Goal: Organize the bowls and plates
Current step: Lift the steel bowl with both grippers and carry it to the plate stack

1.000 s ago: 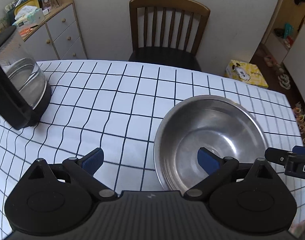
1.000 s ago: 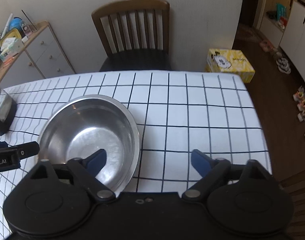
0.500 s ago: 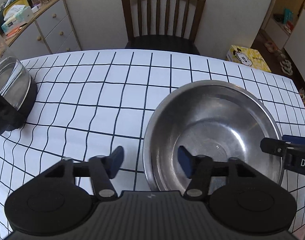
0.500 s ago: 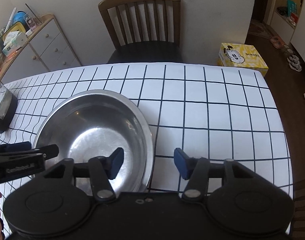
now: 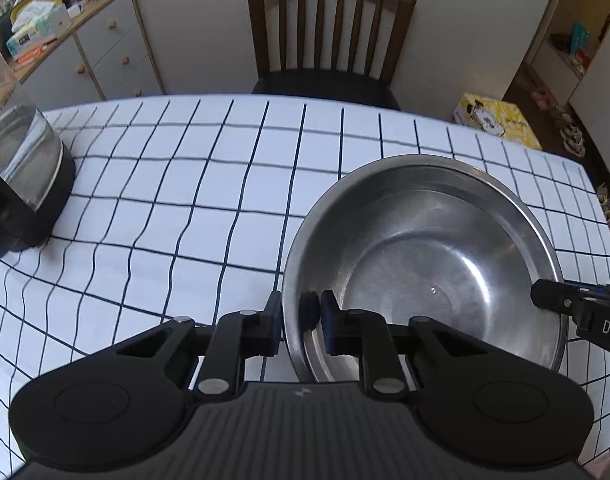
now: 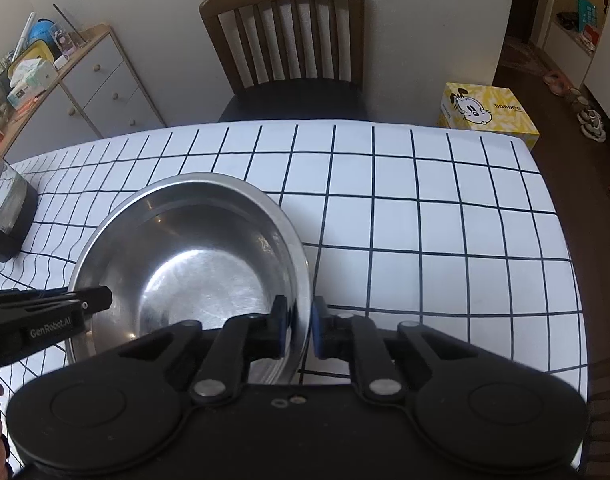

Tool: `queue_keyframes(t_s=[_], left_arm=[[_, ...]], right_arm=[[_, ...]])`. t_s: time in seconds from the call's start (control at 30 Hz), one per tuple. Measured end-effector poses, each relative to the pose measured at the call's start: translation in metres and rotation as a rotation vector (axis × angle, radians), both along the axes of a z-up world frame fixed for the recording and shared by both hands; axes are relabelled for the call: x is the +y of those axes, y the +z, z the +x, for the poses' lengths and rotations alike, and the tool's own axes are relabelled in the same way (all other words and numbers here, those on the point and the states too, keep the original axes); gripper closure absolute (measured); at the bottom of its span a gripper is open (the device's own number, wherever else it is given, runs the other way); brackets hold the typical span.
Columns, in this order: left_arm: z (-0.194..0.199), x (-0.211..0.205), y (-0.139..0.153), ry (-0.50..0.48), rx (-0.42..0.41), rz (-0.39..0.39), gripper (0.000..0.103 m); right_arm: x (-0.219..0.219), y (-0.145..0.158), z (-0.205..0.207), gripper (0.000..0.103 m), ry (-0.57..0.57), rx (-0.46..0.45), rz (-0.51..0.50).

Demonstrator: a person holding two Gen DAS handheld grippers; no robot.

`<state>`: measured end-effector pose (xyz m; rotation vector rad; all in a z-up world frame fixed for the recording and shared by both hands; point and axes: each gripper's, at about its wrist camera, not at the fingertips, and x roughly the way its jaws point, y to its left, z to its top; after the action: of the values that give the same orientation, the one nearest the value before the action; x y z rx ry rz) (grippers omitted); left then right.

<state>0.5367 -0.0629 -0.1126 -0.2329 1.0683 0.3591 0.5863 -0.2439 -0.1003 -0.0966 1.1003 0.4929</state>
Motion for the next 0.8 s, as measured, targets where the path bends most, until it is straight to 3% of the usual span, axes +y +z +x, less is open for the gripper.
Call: queue_keyframes(t_s=[0.37, 0.8], left_arm=[[-0.026, -0.007, 0.054, -0.014, -0.037, 0.023, 0.084], [-0.120, -0.043, 0.113, -0.125, -0.062, 0.008, 0.084]], right_arm=[[-0.009, 0.041, -0.019, 0.090, 0.010, -0.053, 0.029], [-0.046, 0.108, -0.096, 0.091, -0.020, -0.079, 0.050]])
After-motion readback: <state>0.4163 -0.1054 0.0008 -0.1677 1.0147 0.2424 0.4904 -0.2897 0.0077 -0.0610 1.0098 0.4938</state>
